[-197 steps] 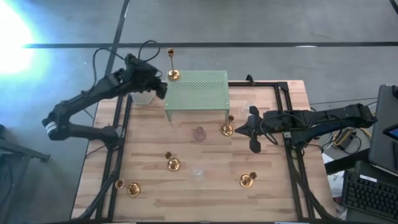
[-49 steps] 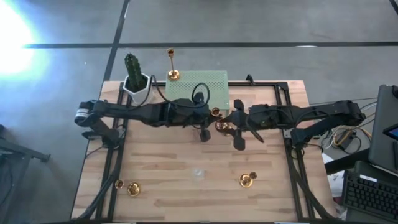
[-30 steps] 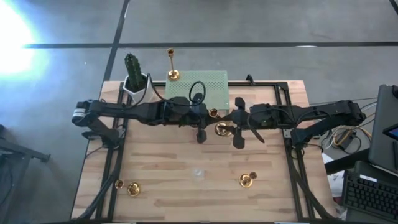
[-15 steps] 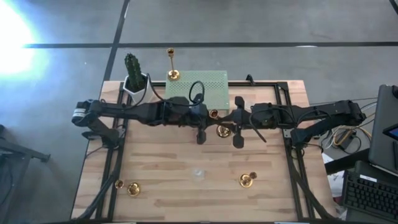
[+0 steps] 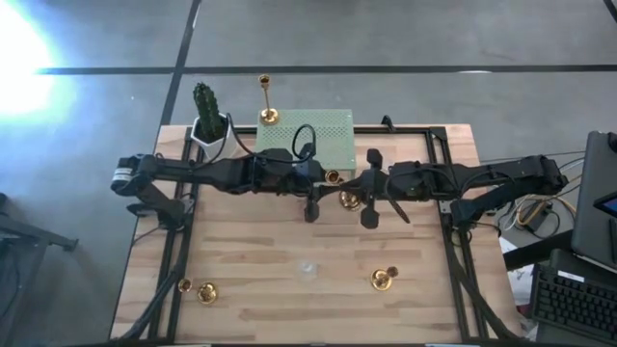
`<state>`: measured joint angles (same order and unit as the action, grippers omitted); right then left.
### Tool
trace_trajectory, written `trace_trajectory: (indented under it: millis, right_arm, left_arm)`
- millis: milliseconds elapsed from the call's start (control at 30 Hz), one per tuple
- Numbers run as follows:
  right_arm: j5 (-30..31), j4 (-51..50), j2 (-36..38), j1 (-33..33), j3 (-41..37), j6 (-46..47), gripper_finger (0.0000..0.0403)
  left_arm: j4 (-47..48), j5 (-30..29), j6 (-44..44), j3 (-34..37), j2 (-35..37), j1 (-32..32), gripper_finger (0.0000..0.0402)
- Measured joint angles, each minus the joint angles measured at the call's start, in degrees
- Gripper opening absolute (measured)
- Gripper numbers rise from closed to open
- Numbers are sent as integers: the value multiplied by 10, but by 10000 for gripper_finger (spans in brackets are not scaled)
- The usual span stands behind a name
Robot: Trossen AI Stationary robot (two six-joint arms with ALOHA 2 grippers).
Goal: Pick & Place candle stick holders
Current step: Put the gold candle holder on the shelf
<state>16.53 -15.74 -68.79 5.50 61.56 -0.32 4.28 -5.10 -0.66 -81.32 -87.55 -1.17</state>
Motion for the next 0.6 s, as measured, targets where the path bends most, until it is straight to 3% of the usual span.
trace_trajectory:
  millis: [200, 300, 500, 600]
  right_arm:
    - [34, -56, 45, -1, -1, 8, 10]
    - [54, -49, 80, -2, -17, 4, 10]
    - [61, 63, 148, -37, -81, -32, 9]
    - [27, 108, 166, -79, -105, -37, 9]
  left_arm:
    - [67, -88, -12, 10, 40, -1, 119]
    - [62, -97, -10, 51, 78, -1, 124]
    - [-78, -126, 8, 221, 187, -2, 126]
    - [-171, -132, 12, 311, 245, -1, 126]
